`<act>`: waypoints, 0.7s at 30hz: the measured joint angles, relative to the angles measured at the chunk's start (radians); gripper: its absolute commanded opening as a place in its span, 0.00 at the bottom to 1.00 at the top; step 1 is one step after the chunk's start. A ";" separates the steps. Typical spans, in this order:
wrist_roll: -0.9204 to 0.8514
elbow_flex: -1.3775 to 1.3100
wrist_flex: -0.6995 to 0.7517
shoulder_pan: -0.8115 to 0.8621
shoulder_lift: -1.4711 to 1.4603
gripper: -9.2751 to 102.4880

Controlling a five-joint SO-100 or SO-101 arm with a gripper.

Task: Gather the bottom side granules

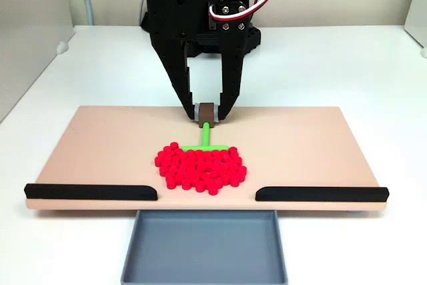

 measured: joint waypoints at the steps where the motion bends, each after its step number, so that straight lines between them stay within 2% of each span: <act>1: 0.000 0.000 0.000 0.000 0.000 0.08; 21: 0.020 -0.006 0.000 -0.009 0.003 0.08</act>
